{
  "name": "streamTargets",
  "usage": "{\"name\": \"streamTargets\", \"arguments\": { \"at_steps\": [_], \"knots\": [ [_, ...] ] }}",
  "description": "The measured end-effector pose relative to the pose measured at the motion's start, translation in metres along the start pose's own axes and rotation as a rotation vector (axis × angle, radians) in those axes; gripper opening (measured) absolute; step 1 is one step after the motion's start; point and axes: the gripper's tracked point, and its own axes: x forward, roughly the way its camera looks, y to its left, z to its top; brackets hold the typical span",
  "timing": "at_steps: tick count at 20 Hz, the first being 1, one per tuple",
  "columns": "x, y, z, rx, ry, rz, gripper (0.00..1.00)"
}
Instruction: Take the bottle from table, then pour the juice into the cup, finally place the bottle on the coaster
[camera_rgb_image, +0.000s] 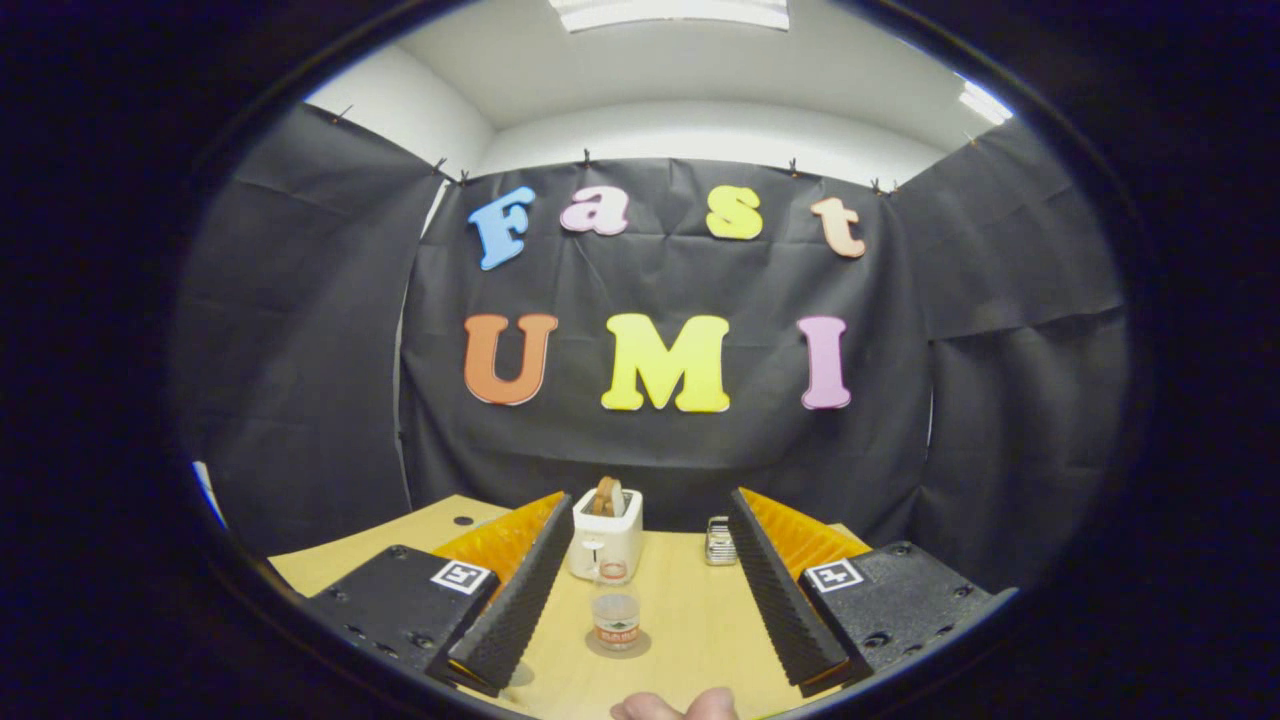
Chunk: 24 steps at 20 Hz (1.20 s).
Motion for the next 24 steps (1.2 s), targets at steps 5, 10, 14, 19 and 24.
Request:
{"name": "streamTargets", "arguments": {
  "at_steps": [5,10,14,19,24],
  "knots": [
    [-0.047,0.006,0.011,0.006,0.001,0.006,0.99],
    [-0.082,0.008,0.001,0.005,0.020,-0.002,0.99],
    [-0.106,0.000,0.001,-0.019,0.004,-0.044,0.99],
    [-0.124,0.004,-0.008,-0.022,0.018,-0.071,1.00],
    [-0.131,0.009,-0.009,-0.021,0.015,-0.088,0.99]
  ]
}}
